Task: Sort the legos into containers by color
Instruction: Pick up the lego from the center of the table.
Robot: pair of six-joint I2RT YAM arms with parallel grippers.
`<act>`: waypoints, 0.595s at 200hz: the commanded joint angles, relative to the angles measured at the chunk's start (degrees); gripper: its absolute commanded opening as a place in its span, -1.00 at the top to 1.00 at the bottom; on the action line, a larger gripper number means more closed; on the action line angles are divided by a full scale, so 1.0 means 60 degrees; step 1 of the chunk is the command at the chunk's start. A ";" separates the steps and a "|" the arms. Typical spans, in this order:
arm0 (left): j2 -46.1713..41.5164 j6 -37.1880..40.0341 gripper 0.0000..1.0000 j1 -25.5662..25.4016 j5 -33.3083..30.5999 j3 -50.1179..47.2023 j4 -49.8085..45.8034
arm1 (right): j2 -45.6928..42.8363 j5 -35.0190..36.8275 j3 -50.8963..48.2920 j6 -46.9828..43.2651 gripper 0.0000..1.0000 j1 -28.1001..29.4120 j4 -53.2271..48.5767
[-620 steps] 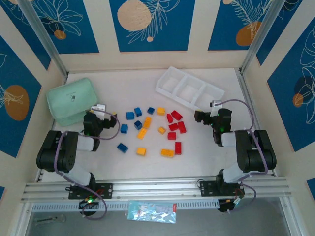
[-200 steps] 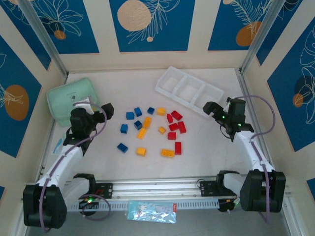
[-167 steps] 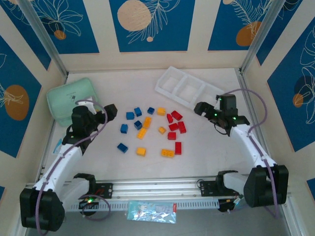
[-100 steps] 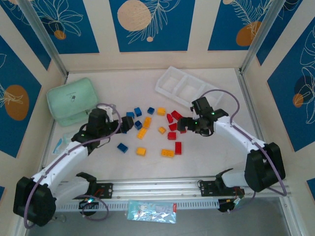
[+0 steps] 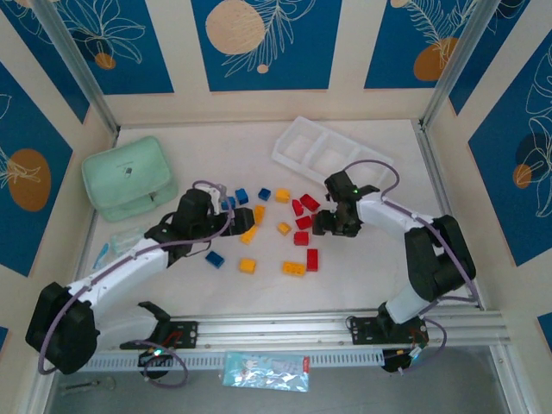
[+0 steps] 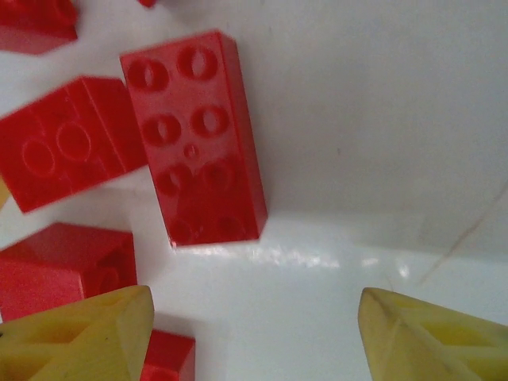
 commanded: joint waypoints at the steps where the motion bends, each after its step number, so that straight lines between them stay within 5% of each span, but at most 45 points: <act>1: 0.0228 -0.0056 -0.99 -0.0201 -0.0201 0.0398 0.0163 | 0.0260 0.0155 0.0396 -0.0276 -0.35 0.0084 0.0254; 119: 0.0316 0.0060 -0.99 -0.0284 -0.0696 0.0644 -0.0209 | 0.1623 0.0083 0.1036 -0.0488 0.03 0.0363 0.0418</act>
